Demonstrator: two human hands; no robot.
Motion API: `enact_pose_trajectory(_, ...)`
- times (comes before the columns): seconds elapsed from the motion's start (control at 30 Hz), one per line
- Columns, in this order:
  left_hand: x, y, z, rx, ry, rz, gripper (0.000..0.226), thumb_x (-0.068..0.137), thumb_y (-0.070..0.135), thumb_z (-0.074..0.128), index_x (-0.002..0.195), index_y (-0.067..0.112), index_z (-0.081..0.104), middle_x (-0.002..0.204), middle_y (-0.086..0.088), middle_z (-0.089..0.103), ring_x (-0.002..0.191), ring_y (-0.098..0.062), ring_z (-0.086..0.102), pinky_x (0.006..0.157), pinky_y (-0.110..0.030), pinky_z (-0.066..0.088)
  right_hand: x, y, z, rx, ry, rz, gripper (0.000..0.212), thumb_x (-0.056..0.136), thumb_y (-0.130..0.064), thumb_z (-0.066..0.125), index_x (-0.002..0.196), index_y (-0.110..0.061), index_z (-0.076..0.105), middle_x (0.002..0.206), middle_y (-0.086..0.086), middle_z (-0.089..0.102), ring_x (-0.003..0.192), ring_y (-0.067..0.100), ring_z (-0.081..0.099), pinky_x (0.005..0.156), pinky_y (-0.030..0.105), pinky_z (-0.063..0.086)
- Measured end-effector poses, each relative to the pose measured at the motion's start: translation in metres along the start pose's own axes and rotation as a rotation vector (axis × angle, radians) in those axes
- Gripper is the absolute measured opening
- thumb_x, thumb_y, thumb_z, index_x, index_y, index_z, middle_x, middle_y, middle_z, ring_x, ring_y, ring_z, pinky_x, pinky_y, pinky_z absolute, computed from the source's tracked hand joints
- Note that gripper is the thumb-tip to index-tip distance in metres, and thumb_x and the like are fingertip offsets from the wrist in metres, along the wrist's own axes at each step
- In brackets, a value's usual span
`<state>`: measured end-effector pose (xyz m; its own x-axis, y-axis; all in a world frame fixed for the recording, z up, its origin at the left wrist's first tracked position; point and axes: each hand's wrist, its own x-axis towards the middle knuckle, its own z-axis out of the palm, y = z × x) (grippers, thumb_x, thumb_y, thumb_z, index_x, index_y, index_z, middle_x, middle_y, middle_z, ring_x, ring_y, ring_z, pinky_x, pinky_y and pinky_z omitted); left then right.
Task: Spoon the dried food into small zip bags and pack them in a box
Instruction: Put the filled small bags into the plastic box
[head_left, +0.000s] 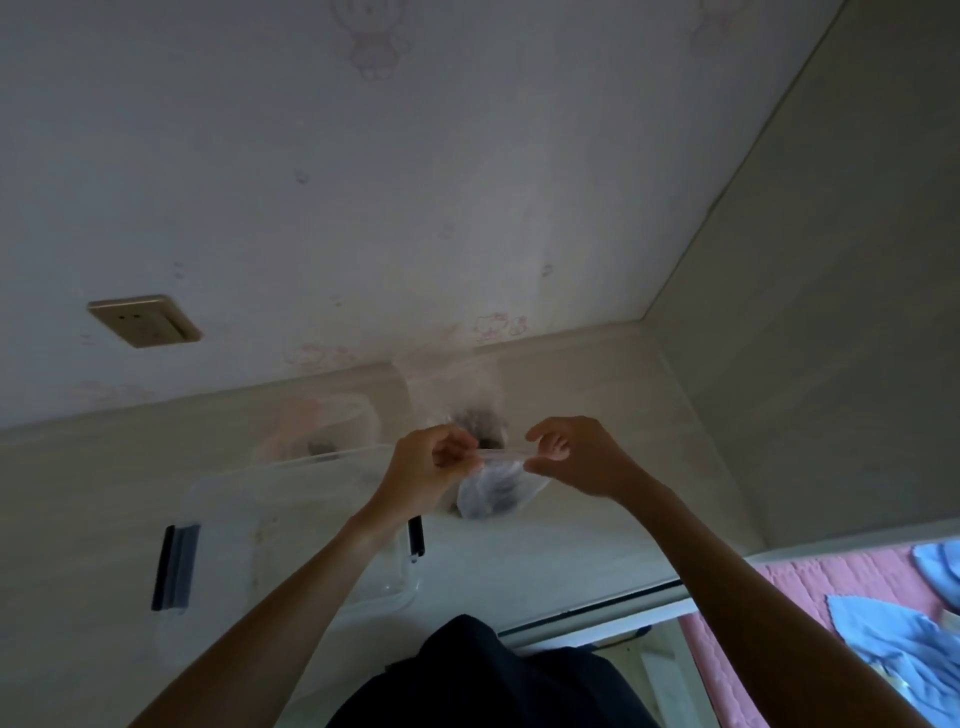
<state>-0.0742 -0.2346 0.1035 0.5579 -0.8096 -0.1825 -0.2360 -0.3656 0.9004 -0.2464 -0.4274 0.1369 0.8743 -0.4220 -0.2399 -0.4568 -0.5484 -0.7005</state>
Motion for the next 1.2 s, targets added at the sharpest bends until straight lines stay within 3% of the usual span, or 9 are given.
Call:
enact_pose_trajectory(0.17, 0.001, 0.002, -0.002, 0.07, -0.006, 0.018, 0.012, 0.084, 0.015, 0.087, 0.091, 0.022, 0.081, 0.084, 0.01, 0.08, 0.08, -0.003, 0.076, 0.078, -0.012, 0.054, 0.019, -0.028, 0.002, -0.083, -0.124, -0.058, 0.019, 0.09, -0.026, 0.078, 0.101, -0.01, 0.08, 0.097, 0.007, 0.077, 0.086, 0.02, 0.072, 0.08, 0.031, 0.057)
enact_pose_trajectory(0.27, 0.001, 0.005, -0.007, 0.163, -0.014, 0.076, 0.006, 0.086, 0.019, 0.084, 0.088, 0.024, 0.082, 0.079, 0.017, 0.077, 0.08, 0.002, 0.073, 0.074, -0.007, 0.049, 0.02, -0.03, 0.001, -0.079, -0.113, -0.059, 0.016, 0.09, -0.02, 0.078, 0.099, -0.007, 0.08, 0.097, 0.011, 0.078, 0.088, 0.024, 0.073, 0.082, 0.034, 0.058)
enact_pose_trajectory(0.47, 0.003, 0.007, -0.013, 0.132, -0.016, 0.04, 0.003, 0.087, 0.019, 0.084, 0.089, 0.022, 0.083, 0.072, 0.023, 0.075, 0.074, 0.004, 0.073, 0.073, -0.007, 0.049, 0.018, -0.028, 0.007, -0.034, -0.096, -0.032, 0.012, 0.09, -0.014, 0.074, 0.092, -0.004, 0.079, 0.09, 0.016, 0.077, 0.086, 0.033, 0.073, 0.082, 0.045, 0.058)
enact_pose_trajectory(0.63, 0.001, 0.008, -0.01, 0.146, -0.032, 0.06, 0.008, 0.088, 0.021, 0.083, 0.092, 0.015, 0.084, 0.076, 0.017, 0.077, 0.075, 0.0, 0.073, 0.074, -0.013, 0.053, 0.018, -0.028, 0.012, -0.044, -0.099, -0.051, 0.022, 0.092, -0.014, 0.068, 0.09, 0.008, 0.072, 0.091, 0.028, 0.072, 0.089, 0.044, 0.068, 0.081, 0.05, 0.054)
enact_pose_trajectory(0.77, 0.001, 0.008, -0.007, 0.152, -0.014, 0.066, 0.011, 0.088, 0.024, 0.084, 0.091, 0.013, 0.083, 0.083, 0.006, 0.08, 0.079, -0.011, 0.076, 0.079, -0.029, 0.057, 0.02, -0.03, 0.019, -0.017, -0.063, -0.062, 0.024, 0.094, -0.014, 0.068, 0.092, 0.01, 0.07, 0.092, 0.028, 0.07, 0.088, 0.044, 0.067, 0.082, 0.048, 0.052)
enact_pose_trajectory(0.93, 0.004, 0.012, -0.007, 0.174, -0.037, 0.055, 0.013, 0.091, 0.022, 0.08, 0.093, 0.009, 0.081, 0.082, 0.004, 0.078, 0.077, -0.012, 0.073, 0.079, -0.032, 0.056, 0.02, -0.029, 0.022, -0.002, -0.037, -0.066, 0.016, 0.093, -0.015, 0.071, 0.091, 0.001, 0.074, 0.09, 0.019, 0.073, 0.085, 0.034, 0.07, 0.084, 0.048, 0.056)
enact_pose_trajectory(1.0, 0.004, 0.014, -0.005, 0.198, -0.061, 0.042, 0.015, 0.094, 0.023, 0.077, 0.093, 0.009, 0.078, 0.082, 0.003, 0.075, 0.076, -0.013, 0.07, 0.076, -0.029, 0.053, 0.02, -0.029, 0.023, 0.003, -0.02, -0.071, 0.013, 0.092, -0.014, 0.072, 0.09, -0.002, 0.076, 0.09, 0.015, 0.074, 0.084, 0.031, 0.071, 0.085, 0.049, 0.056)
enact_pose_trajectory(1.13, 0.006, 0.017, 0.0, 0.221, -0.091, 0.059, 0.013, 0.093, 0.023, 0.078, 0.097, 0.01, 0.078, 0.091, 0.003, 0.076, 0.083, -0.008, 0.07, 0.075, -0.009, 0.047, 0.019, -0.033, 0.026, 0.021, -0.012, -0.086, 0.01, 0.092, -0.013, 0.072, 0.088, -0.006, 0.078, 0.089, 0.012, 0.077, 0.084, 0.028, 0.072, 0.085, 0.046, 0.058)
enact_pose_trajectory(1.2, 0.007, 0.018, 0.001, 0.247, -0.086, 0.092, 0.012, 0.093, 0.02, 0.078, 0.098, 0.009, 0.08, 0.087, 0.006, 0.073, 0.077, -0.001, 0.065, 0.073, -0.005, 0.043, 0.018, -0.034, 0.027, 0.005, -0.031, -0.092, 0.012, 0.092, -0.015, 0.072, 0.088, -0.006, 0.078, 0.089, 0.011, 0.077, 0.083, 0.028, 0.072, 0.084, 0.045, 0.058)
